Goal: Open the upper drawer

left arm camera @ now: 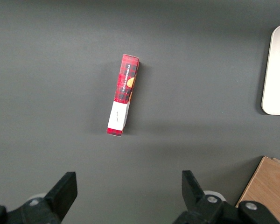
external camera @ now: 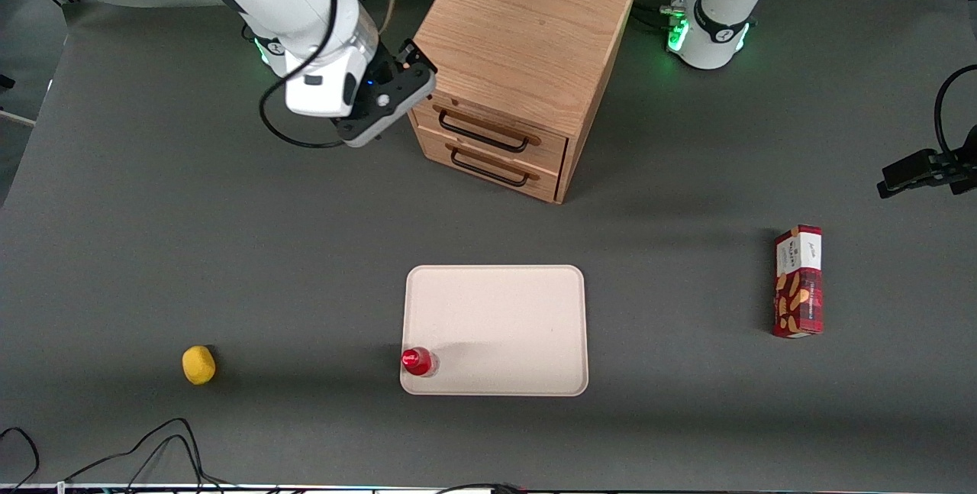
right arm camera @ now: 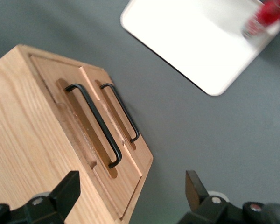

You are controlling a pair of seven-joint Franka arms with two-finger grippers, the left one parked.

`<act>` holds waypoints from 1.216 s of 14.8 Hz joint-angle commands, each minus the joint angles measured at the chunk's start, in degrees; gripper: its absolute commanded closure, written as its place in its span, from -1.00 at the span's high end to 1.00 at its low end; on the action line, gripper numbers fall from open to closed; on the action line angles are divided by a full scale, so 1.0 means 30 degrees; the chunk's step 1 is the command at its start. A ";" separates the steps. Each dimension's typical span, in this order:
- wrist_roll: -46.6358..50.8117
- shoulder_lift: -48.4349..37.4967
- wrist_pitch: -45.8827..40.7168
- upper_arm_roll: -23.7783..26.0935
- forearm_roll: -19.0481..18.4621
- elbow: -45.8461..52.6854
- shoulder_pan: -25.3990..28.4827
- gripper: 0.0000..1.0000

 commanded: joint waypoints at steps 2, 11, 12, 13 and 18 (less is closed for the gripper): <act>-0.4891 0.1968 0.0358 0.0061 0.0052 0.1086 0.0933 1.00; -0.6862 0.2966 0.1181 0.0091 -0.1734 0.0501 0.2660 1.00; -0.6979 0.3141 0.1210 0.0091 -0.2171 0.0501 0.2866 1.00; -0.7010 0.3258 0.1210 0.0091 -0.2407 0.0472 0.2926 1.00; -0.7068 0.3347 0.2673 0.0091 -0.2468 -0.1168 0.2927 1.00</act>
